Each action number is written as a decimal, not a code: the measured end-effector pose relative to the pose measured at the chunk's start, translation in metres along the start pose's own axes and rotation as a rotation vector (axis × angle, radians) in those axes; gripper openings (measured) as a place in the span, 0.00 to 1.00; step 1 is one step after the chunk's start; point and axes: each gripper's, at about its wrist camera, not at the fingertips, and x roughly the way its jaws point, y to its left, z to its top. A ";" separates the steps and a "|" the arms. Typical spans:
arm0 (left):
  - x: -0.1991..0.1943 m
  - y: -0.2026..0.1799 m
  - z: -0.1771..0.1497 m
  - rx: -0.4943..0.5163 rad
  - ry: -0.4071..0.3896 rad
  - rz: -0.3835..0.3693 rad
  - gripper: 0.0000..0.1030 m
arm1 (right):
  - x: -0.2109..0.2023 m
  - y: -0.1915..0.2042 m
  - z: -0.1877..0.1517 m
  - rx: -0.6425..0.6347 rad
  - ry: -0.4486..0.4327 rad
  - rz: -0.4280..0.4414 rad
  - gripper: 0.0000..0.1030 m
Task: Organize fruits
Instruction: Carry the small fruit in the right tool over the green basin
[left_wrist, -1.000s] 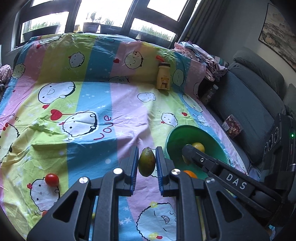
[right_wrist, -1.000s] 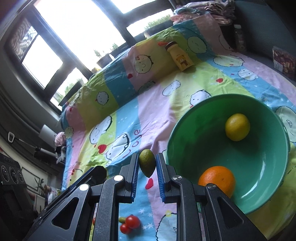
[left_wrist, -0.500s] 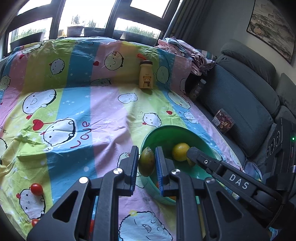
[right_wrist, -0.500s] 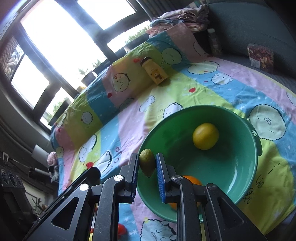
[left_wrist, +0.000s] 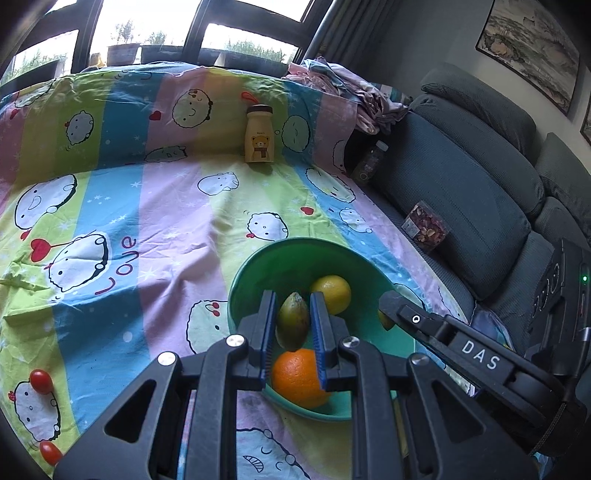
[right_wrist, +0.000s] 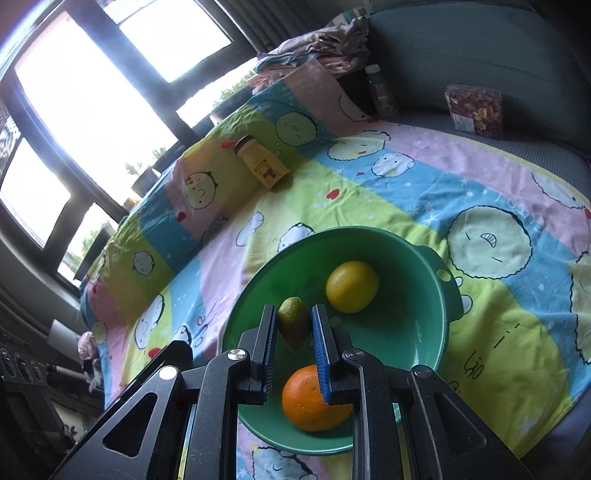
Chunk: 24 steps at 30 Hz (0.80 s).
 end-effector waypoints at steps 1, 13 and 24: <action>0.002 -0.002 0.000 0.004 0.006 -0.007 0.17 | 0.000 -0.001 0.001 0.003 0.000 -0.002 0.20; 0.024 -0.011 -0.006 0.018 0.070 -0.037 0.17 | 0.004 -0.011 0.003 0.025 0.021 -0.016 0.20; 0.039 -0.016 -0.012 0.025 0.117 -0.042 0.17 | 0.009 -0.020 0.004 0.048 0.044 -0.034 0.21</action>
